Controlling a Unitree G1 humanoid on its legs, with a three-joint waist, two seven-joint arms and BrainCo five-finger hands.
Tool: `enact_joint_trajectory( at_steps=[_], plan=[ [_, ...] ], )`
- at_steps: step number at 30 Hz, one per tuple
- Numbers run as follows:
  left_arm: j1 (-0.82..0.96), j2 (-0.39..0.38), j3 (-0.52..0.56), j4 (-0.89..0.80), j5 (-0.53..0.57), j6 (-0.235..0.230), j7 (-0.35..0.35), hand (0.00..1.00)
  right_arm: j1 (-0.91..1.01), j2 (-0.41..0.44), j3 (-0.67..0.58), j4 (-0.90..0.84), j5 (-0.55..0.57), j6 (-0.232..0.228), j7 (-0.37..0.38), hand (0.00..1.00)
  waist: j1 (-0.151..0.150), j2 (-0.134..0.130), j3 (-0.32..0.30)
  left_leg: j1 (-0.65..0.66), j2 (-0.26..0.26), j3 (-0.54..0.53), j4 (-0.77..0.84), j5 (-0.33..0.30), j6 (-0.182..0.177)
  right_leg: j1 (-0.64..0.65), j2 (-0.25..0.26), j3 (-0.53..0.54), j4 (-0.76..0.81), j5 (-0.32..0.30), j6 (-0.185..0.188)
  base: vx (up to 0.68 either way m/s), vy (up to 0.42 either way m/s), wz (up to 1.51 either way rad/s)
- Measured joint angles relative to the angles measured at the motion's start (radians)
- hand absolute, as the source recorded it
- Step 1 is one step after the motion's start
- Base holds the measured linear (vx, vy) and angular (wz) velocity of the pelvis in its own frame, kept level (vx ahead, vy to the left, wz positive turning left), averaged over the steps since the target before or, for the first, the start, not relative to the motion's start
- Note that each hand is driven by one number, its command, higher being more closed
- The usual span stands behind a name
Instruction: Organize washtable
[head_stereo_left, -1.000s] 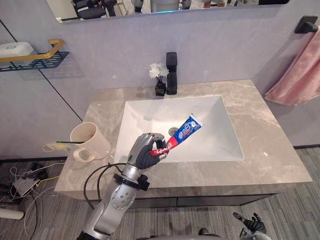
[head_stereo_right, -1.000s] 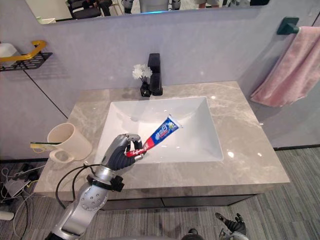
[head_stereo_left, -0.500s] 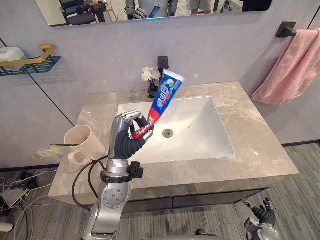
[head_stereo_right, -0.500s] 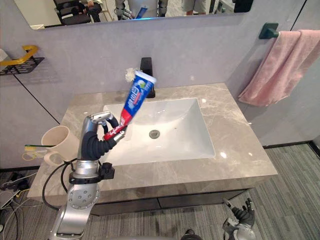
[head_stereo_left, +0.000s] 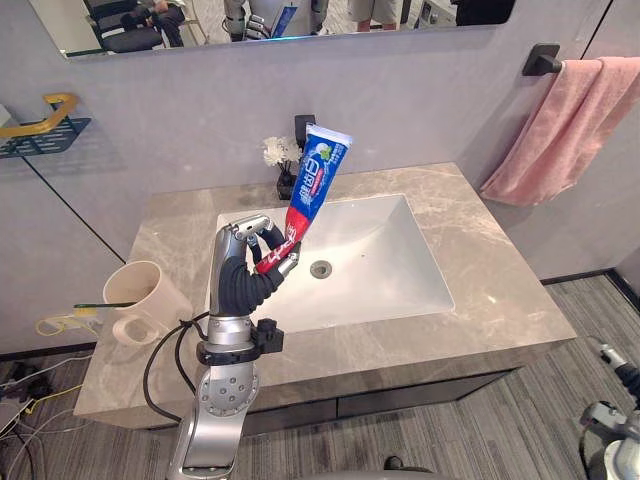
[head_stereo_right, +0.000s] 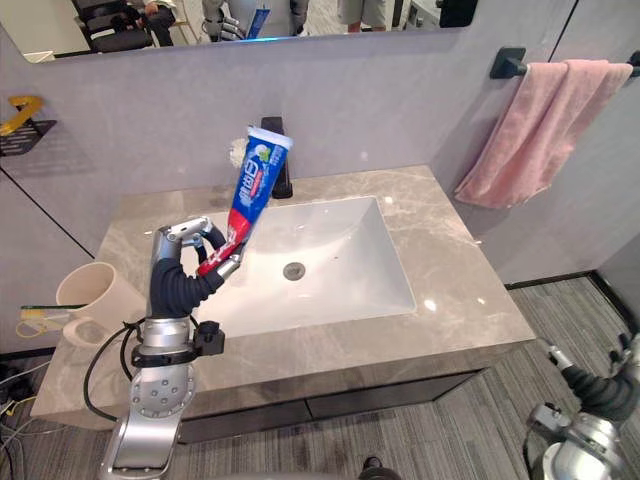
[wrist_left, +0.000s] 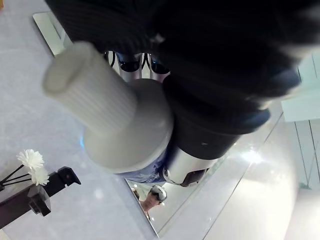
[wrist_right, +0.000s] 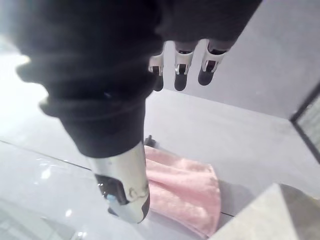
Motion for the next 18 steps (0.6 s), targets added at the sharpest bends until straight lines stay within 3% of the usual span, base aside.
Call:
enact_joint_trajectory(
  at_steps=[5, 8, 10, 14, 18],
  plan=[
    [-0.002, 0.020, 0.000, 0.000, -0.002, 0.000, -0.013, 1.00, -0.057, -0.071, 0.073, -0.010, 0.033, -0.055, 0.025, 0.00, -0.008, 0.004, -0.002, -0.013, -0.002, -0.009, 0.009, -0.002, 0.004, -0.006, -0.002, -0.003, -0.001, 0.005, -0.002, -0.01, -0.002, 0.01],
    [-0.026, 0.040, -0.031, 0.000, -0.011, 0.000, -0.017, 1.00, -0.129, -0.175, 0.243, -0.009, 0.175, -0.099, 0.082, 0.00, -0.005, 0.011, -0.007, -0.036, -0.004, -0.032, 0.027, -0.003, 0.006, -0.010, -0.007, -0.024, -0.002, 0.008, -0.003, -0.04, -0.015, 0.16],
    [-0.049, 0.043, -0.053, 0.000, -0.025, -0.001, -0.030, 1.00, -0.175, -0.226, 0.314, -0.003, 0.243, -0.107, 0.118, 0.00, 0.015, 0.019, -0.013, -0.039, -0.005, -0.045, 0.030, -0.003, 0.006, -0.006, -0.008, -0.033, -0.002, 0.008, -0.004, -0.03, -0.013, 0.19],
    [-0.092, 0.063, -0.088, 0.000, -0.053, -0.013, -0.034, 1.00, -0.272, -0.277, 0.430, 0.000, 0.361, -0.124, 0.156, 0.00, 0.020, 0.032, -0.021, -0.049, -0.010, -0.089, 0.040, -0.002, 0.007, 0.021, -0.016, -0.076, -0.019, 0.011, -0.002, -0.02, -0.012, 0.31],
    [-0.100, 0.070, -0.113, 0.000, -0.061, -0.013, -0.036, 1.00, -0.301, -0.294, 0.517, 0.005, 0.387, -0.125, 0.175, 0.00, 0.021, 0.035, -0.022, -0.058, -0.015, -0.104, 0.040, 0.000, 0.010, 0.023, -0.021, -0.091, -0.022, 0.012, -0.001, -0.01, 0.002, 0.12]
  ],
)
